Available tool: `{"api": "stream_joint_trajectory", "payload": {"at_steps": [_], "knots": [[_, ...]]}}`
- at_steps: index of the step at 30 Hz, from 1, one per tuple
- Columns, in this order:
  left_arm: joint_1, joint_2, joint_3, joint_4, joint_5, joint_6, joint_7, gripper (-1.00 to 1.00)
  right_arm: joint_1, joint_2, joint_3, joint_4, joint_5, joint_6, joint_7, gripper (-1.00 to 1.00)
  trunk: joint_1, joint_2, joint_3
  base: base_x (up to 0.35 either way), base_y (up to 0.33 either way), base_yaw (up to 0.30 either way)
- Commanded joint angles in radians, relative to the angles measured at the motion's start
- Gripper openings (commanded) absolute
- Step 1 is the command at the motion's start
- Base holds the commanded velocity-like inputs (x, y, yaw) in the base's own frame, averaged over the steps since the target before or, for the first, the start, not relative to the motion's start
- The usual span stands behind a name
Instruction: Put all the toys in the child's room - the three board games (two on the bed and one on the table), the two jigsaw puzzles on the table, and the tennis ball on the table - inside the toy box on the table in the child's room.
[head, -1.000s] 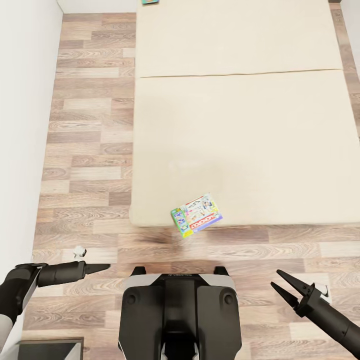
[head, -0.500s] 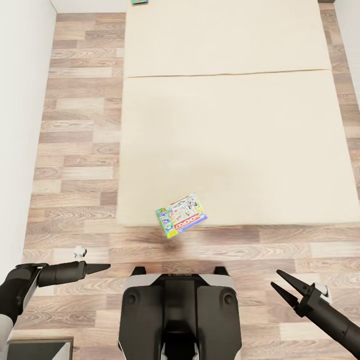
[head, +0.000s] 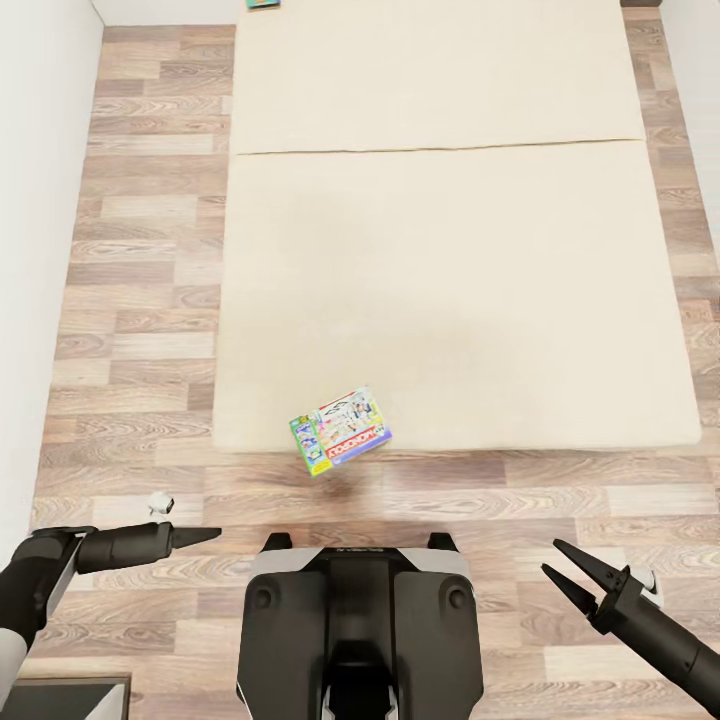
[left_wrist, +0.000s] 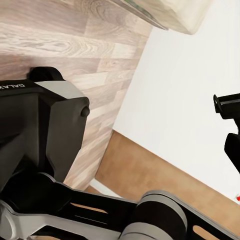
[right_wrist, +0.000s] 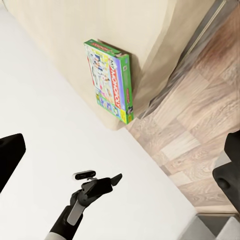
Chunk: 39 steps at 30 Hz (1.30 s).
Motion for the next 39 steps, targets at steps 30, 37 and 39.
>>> {"api": "stream_joint_trajectory", "payload": {"at_steps": [30,37,39], "knots": [[0.000,-0.014,0.003,0.000,-0.005,0.011,0.001,1.00,0.000,-0.002,-0.003,0.000,-0.001,0.005,0.002,1.00,0.001,-0.001,-0.001,0.000,-0.218,0.000],[0.000,-0.014,0.002,0.000,-0.005,0.011,0.013,1.00,0.000,-0.002,-0.002,0.000,-0.001,0.005,0.002,1.00,0.001,-0.001,-0.001,0.000,-0.109,0.000],[0.000,-0.019,0.002,0.000,-0.005,0.011,0.017,1.00,0.000,-0.002,-0.002,0.000,-0.001,0.005,0.002,1.00,0.001,-0.001,-0.001,0.000,-0.223,0.000]]}}
